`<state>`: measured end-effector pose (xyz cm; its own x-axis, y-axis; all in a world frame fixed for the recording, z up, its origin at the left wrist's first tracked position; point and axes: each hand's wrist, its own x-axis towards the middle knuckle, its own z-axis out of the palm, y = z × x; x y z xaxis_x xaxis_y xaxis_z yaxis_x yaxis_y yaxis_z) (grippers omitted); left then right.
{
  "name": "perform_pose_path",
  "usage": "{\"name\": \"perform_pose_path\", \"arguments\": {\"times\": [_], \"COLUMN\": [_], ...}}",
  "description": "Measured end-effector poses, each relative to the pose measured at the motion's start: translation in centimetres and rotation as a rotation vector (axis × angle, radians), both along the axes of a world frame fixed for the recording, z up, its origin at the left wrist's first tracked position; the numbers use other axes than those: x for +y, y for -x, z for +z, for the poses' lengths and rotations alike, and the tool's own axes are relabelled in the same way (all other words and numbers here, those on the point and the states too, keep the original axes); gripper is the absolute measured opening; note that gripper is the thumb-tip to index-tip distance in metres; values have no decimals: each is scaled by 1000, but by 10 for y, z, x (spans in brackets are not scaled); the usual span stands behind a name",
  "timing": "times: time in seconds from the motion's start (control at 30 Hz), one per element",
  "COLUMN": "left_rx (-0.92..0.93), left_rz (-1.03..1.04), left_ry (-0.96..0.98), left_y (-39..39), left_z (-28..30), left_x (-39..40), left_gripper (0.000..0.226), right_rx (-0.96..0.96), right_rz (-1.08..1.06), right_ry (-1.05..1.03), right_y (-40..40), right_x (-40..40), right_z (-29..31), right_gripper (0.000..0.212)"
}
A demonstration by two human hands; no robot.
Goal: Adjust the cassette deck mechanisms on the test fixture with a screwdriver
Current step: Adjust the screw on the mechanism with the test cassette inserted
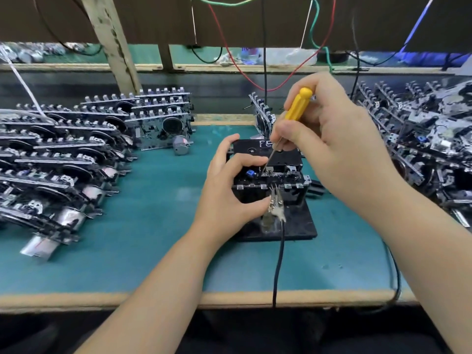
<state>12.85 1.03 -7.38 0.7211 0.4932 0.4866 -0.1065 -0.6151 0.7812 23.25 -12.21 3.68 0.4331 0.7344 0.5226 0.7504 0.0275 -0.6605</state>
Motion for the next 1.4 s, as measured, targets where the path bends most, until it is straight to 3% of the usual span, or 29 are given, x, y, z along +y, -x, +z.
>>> {"name": "perform_pose_path", "arguments": {"times": [0.83,1.1,1.27,1.4], "left_rx": [29,6,7,16], "left_rz": [8,9,8,5], "left_ry": [13,2,6,10], "left_y": [2,1,1,2], "left_z": [0,1,0,0], "left_x": [-2,-3,-2,-1], "left_gripper": [67,68,67,66], "right_rx": [10,2,-6,2], "right_rz": [29,158,139,117], "right_ry": [5,99,-30,-12], "right_y": [-7,-9,-8,-10], "right_x": [-2,1,0,-1], "right_z": [1,2,1,2], "right_gripper": [17,17,17,19]}}
